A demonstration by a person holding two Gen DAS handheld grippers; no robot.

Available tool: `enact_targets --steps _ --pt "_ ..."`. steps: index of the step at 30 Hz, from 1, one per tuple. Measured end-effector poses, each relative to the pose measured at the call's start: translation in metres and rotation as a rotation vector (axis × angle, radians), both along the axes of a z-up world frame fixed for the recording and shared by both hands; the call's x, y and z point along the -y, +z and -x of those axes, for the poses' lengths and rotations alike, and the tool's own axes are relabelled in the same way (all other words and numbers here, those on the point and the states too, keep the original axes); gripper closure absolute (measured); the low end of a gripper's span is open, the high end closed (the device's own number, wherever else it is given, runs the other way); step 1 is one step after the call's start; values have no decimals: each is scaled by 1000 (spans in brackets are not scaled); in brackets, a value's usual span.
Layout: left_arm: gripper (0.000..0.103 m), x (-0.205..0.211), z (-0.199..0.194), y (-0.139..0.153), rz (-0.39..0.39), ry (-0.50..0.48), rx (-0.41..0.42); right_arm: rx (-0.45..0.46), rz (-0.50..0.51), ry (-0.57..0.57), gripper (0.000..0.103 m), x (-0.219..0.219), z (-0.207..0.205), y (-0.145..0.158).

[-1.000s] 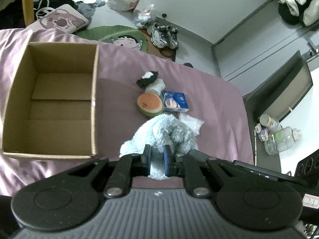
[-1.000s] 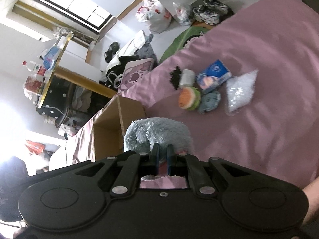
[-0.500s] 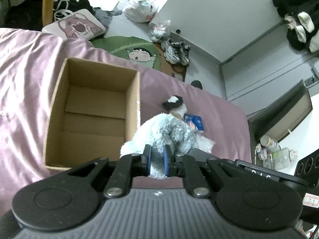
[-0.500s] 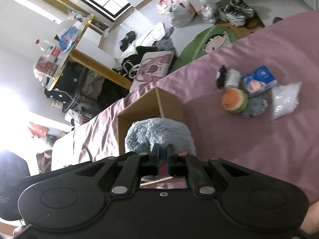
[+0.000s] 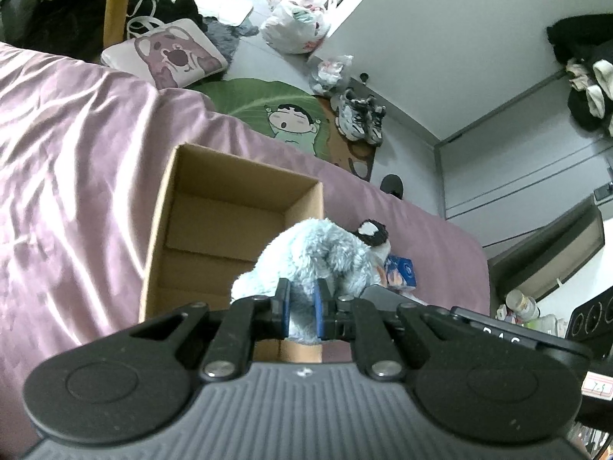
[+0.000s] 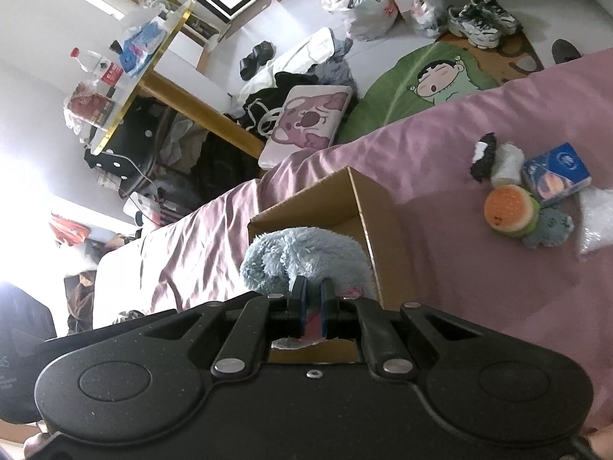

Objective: Organize soft objects
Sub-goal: 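Carry the grey sock bundle with the right gripper into the cardboard box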

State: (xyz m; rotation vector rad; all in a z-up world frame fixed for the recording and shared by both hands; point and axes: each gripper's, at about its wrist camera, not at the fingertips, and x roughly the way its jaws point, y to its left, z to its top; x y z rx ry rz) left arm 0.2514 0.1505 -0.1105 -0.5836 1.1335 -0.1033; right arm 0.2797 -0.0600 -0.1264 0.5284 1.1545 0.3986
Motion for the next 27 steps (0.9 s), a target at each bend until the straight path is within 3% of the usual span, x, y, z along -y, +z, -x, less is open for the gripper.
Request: enact_targets --steps 11,27 --pt "92 -38 -31 -26 -4 45 -42 -51 20 35 96 -40 -32 -24" --pt "92 -55 -63 -67 -19 56 -107 -108 38 51 100 -64 -55 -66"
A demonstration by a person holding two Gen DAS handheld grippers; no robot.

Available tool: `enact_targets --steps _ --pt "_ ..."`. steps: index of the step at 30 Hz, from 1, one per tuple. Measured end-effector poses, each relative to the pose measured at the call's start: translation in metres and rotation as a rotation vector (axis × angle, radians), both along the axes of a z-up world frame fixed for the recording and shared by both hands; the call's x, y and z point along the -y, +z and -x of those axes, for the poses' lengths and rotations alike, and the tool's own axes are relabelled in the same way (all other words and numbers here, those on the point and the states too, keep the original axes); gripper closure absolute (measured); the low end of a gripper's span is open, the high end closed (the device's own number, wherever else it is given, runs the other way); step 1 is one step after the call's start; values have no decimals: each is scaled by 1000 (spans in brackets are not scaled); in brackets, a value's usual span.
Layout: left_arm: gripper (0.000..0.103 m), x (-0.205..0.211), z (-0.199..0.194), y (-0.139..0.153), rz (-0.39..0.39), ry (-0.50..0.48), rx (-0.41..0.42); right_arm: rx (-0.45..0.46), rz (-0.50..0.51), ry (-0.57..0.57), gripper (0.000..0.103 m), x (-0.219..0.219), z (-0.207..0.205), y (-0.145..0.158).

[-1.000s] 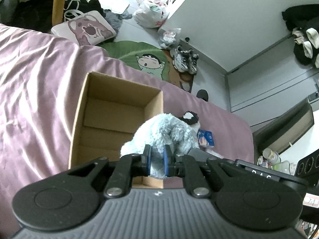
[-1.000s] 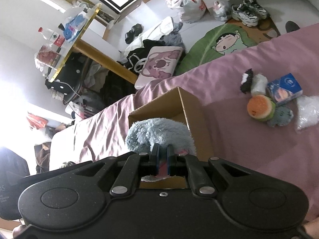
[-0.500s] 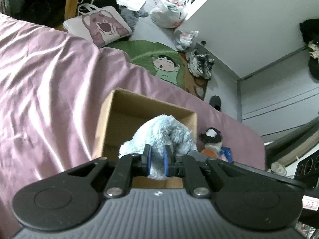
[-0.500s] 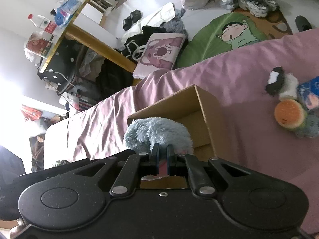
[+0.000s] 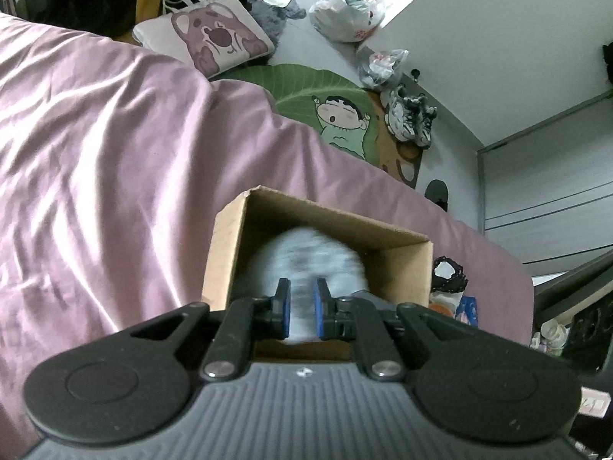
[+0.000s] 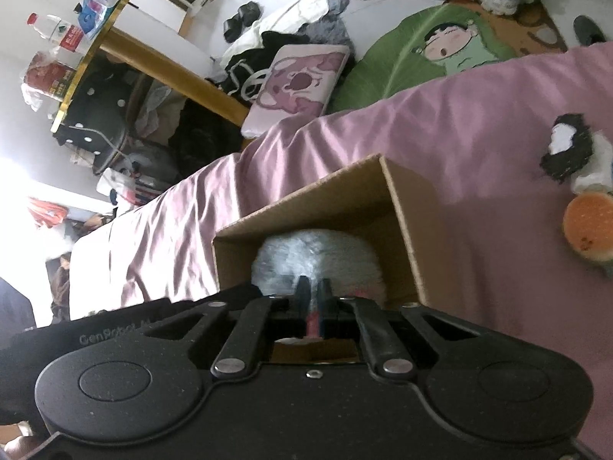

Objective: Organize soft objects
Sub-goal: 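Carry the grey sock bundle with the right gripper into the cardboard box, then open the right gripper and withdraw from the box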

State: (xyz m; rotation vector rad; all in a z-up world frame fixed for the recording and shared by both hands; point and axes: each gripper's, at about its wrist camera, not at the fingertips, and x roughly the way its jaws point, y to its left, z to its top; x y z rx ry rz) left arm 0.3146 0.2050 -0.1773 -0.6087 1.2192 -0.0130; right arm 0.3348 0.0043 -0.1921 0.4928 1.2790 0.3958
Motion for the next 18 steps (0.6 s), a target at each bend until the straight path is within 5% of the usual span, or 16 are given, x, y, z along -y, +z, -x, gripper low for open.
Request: enact_targets --steps 13,16,18 --pt "87 3 -1 7 -54 -3 -34 -5 15 6 80 13 7 12" --pt "75 7 3 16 -72 -2 -35 34 31 14 63 21 12 25" --pt "54 10 7 22 -79 -3 -30 72 51 20 48 27 18 35"
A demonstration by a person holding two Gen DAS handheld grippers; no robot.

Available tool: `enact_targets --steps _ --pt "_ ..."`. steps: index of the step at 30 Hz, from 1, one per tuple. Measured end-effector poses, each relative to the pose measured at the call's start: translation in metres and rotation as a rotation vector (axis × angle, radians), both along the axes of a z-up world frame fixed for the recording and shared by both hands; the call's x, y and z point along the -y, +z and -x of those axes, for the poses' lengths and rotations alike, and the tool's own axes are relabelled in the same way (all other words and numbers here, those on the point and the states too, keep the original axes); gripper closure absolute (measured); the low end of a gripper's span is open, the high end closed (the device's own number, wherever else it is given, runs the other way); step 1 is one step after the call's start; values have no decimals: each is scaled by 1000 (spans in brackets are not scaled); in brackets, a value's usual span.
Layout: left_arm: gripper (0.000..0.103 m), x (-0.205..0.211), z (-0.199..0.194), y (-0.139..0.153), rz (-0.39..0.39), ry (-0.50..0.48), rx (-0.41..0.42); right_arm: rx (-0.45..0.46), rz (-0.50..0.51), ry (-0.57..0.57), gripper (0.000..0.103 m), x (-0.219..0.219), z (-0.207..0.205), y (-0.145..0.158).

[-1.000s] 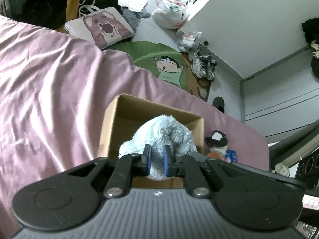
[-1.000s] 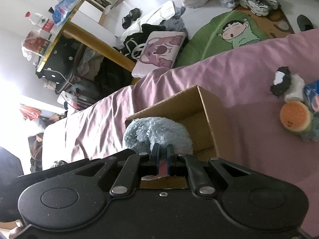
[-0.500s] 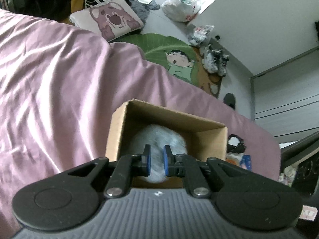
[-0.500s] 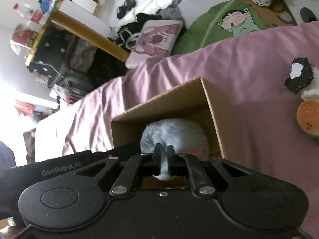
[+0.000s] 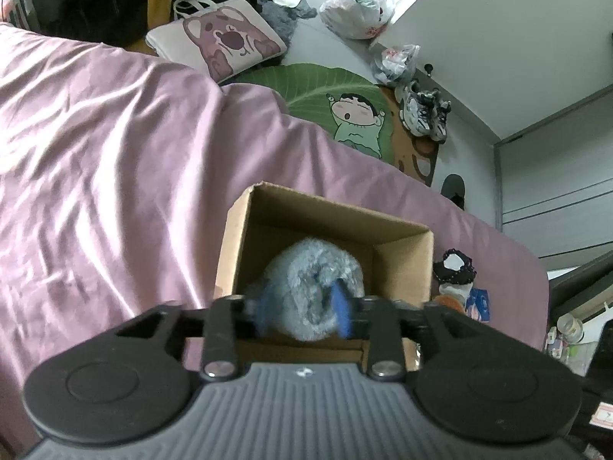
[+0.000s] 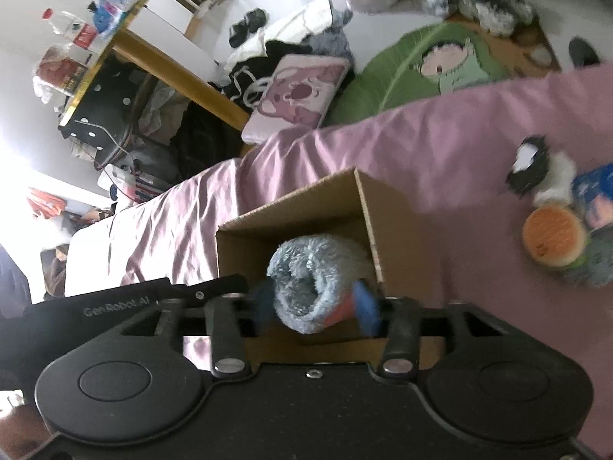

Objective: Organize soft objects
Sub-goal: 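Open the right gripper and withdraw from the box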

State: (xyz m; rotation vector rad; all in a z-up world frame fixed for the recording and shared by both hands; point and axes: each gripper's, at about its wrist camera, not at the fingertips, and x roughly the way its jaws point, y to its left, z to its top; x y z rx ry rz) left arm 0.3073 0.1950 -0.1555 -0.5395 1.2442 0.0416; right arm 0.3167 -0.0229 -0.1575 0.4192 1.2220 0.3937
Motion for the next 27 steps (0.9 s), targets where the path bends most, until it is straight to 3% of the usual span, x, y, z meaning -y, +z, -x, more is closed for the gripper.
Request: enact_targets --steps 3,9,11,14,27 --pt "32 5 8 12 -19 10 29 41 32 12 40 8 5 11" --pt "18 23 24 36 -97 5 94 79 36 -3 14 33 19 21" --pt "15 29 29 42 -100 1 105 84 19 -17 6 42 24 23" --pt "15 38 36 48 -108 3 129 93 10 -28 1 56 32 27" --pt "15 95 59 71 -156 -54 151 132 6 -50 0 115 57 35"
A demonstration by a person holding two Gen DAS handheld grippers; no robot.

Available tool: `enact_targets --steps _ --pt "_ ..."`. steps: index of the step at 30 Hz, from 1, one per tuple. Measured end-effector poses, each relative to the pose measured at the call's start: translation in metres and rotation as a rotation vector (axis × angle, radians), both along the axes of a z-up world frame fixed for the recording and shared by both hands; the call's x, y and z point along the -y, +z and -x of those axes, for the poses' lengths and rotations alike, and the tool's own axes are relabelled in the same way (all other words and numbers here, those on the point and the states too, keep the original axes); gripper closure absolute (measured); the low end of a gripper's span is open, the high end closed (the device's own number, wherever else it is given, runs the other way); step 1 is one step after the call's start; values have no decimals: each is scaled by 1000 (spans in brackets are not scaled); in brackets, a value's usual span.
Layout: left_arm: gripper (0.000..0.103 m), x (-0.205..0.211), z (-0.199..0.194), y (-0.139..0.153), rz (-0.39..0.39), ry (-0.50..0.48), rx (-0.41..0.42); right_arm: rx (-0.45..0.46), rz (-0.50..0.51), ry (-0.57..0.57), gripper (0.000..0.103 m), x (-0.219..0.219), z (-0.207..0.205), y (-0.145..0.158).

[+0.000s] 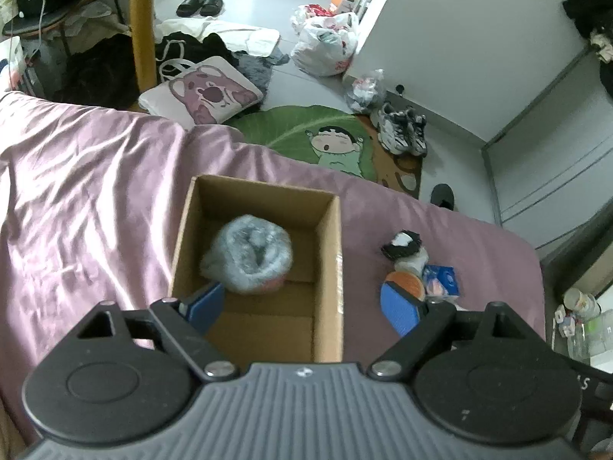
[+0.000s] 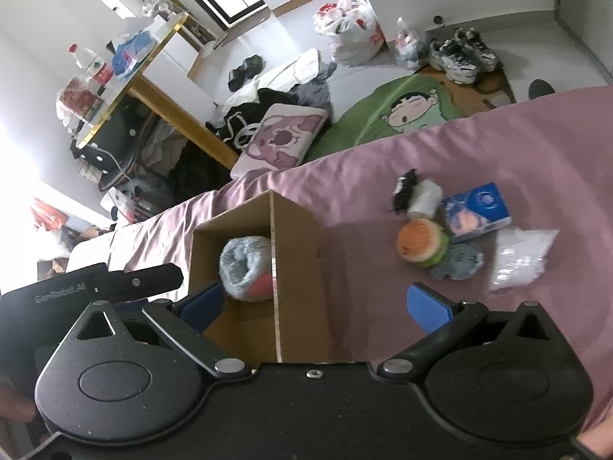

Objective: Organize soft objects
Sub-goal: 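Open the right gripper and withdraw from the box, then grasp the hamburger plush with the left gripper while the right gripper grasps the plastic bag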

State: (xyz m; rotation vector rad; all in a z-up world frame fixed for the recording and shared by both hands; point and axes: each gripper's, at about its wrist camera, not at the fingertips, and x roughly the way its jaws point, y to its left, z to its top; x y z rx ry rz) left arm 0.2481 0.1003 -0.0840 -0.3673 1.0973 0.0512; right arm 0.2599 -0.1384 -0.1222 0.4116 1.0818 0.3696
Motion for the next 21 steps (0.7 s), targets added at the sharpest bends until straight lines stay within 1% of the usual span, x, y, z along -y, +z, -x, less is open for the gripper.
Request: enact_targets --steps 4,8,10,12,14,21 --pt "15 17 5 6 -1 -4 19 6 -19 0 0 22 6 -1" --pt "15 34 6 7 -2 -6 16 25 -48 8 0 39 12 0" --pt "15 45 8 8 -17 -10 13 33 -42 7 0 47 14 0" --pt "11 53 9 7 -15 -18 13 36 -36 -3 0 57 16 -3" --pt "10 62 10 5 -11 -23 11 33 -32 -17 0 66 16 -6" --pt "10 91 9 -2 -9 -47 -3 20 -38 -58 0 95 18 -20"
